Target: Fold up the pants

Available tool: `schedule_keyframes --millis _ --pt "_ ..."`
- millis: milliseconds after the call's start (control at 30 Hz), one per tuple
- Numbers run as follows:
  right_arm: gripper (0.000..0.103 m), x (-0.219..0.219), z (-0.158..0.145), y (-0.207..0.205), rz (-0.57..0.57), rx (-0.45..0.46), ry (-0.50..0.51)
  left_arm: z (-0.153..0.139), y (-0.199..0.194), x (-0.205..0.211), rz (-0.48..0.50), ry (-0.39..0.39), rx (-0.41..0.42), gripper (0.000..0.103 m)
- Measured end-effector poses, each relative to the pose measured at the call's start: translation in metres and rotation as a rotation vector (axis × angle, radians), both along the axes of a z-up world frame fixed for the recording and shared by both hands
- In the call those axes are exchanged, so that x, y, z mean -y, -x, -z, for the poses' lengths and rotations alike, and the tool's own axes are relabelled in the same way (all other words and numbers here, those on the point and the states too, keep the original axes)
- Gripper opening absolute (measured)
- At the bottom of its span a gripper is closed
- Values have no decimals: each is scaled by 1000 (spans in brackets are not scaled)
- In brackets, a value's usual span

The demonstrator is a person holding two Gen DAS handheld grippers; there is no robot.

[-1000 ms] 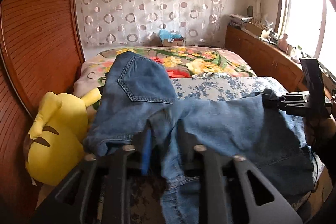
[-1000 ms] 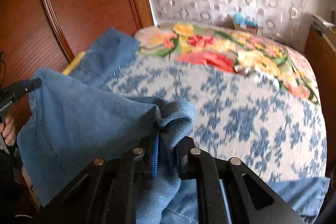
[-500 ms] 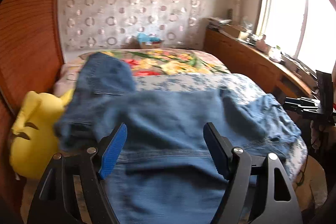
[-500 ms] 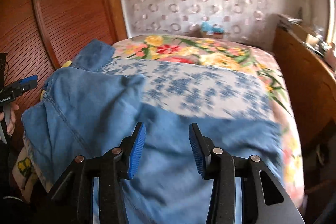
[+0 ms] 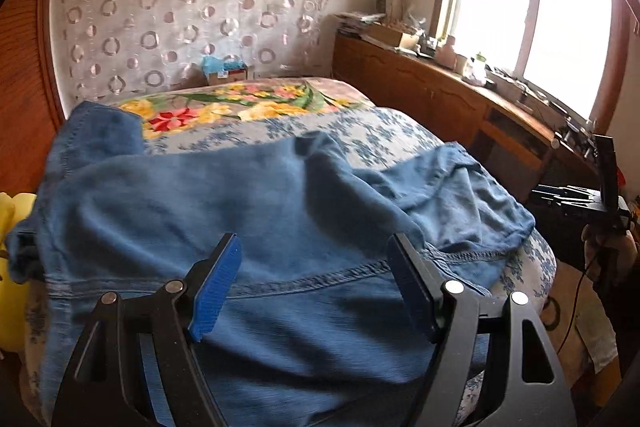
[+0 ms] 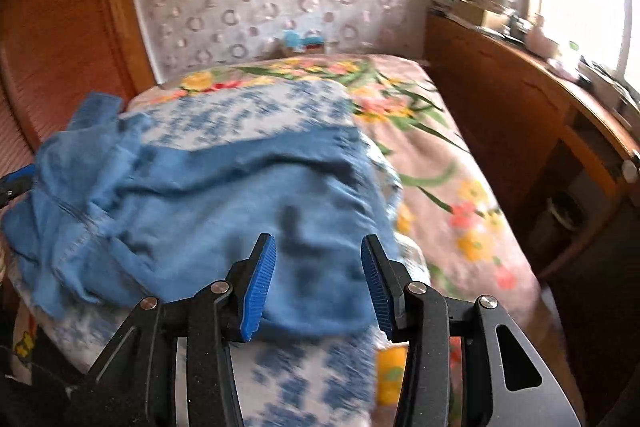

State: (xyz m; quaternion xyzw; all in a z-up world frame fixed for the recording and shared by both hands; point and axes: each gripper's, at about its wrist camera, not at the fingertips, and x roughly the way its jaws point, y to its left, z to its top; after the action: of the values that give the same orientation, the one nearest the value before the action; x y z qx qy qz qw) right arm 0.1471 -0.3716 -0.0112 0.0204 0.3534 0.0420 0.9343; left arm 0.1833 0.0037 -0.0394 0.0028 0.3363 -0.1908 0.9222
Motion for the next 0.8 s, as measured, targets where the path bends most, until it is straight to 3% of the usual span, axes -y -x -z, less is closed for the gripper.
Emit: schedule_keyframes --millis 300,500,800 --pt "46 12 19 -6 104 -48 -39 19 4 23 20 -17 -41 76" --pt "46 12 28 -1 114 -92 -64 32 7 30 30 -16 -71 76" --pt "47 24 34 -3 137 -85 -174 44 11 34 39 -19 -87 76"
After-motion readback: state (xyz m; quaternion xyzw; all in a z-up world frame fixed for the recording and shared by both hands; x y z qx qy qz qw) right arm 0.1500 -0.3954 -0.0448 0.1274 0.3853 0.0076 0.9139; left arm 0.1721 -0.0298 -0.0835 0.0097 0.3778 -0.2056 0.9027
